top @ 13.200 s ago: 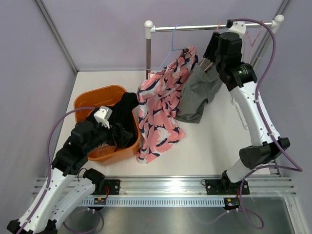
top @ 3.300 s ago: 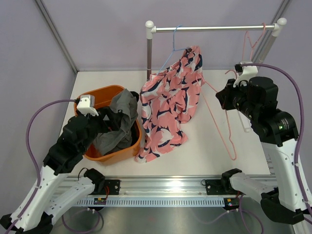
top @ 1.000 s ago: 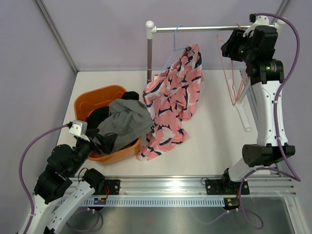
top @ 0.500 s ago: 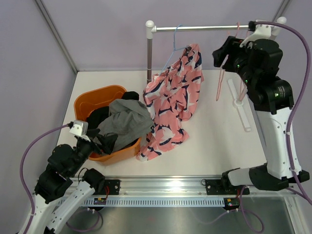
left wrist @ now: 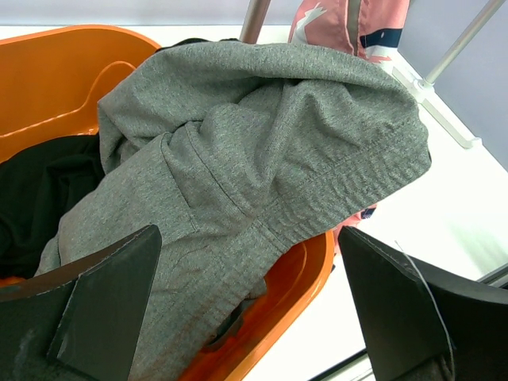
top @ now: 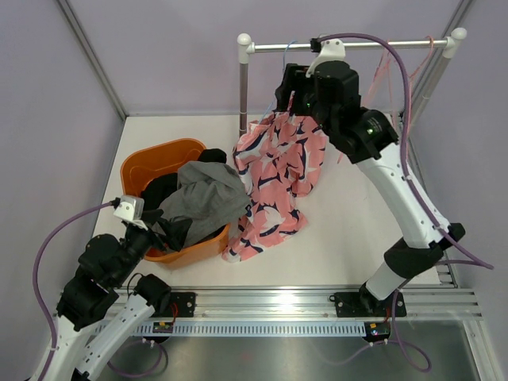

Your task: Remove the shorts from the hanger

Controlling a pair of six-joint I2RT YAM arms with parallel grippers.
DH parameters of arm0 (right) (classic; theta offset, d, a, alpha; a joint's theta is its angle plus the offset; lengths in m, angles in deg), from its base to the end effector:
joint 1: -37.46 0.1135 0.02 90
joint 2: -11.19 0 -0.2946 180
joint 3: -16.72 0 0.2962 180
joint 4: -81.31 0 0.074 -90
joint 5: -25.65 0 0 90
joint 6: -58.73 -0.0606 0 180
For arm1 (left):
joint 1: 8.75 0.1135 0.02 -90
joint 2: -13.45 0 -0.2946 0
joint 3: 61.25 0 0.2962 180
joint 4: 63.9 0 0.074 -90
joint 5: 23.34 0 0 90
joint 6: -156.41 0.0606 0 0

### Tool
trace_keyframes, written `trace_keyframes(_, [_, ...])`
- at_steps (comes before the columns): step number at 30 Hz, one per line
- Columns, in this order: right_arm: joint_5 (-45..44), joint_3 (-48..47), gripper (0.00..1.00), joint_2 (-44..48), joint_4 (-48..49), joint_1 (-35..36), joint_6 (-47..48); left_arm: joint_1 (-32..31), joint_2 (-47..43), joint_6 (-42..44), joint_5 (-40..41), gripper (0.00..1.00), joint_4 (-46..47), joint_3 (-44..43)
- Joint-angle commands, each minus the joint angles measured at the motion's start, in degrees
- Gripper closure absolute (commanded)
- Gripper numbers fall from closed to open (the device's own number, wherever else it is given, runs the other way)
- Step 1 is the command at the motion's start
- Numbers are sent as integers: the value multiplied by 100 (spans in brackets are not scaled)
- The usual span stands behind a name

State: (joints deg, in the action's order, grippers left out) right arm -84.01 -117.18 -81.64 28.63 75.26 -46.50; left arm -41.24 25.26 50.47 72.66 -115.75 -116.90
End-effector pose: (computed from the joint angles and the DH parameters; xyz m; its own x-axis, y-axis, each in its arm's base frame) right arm 0.3177 0.2206 0.5760 -0.2366 0.1295 -0.9629 -0.2639 0.9453 0.1920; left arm 0.0694 -0.0367 0.3602 -0.2357 -0.1737 -0.9562 0.3974 0.8806 -0.2579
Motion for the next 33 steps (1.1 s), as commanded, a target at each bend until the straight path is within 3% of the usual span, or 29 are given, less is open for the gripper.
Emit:
trace_keyframes(1, [-747, -539, 27, -348, 575, 219, -121, -3, 119, 74, -81, 1, 254, 20])
trace_keyframes(11, [-2085, -1251, 18, -1166, 962, 289, 292, -3, 58, 74, -64, 1, 254, 28])
trace_keyframes(21, [-2349, -1788, 21, -1851, 778, 280, 371, -12, 75, 74, -81, 1, 263, 28])
trace_keyframes(33, [-2244, -1665, 26, -2019, 698, 87, 125, -64, 75, 74, -55, 1, 263, 28])
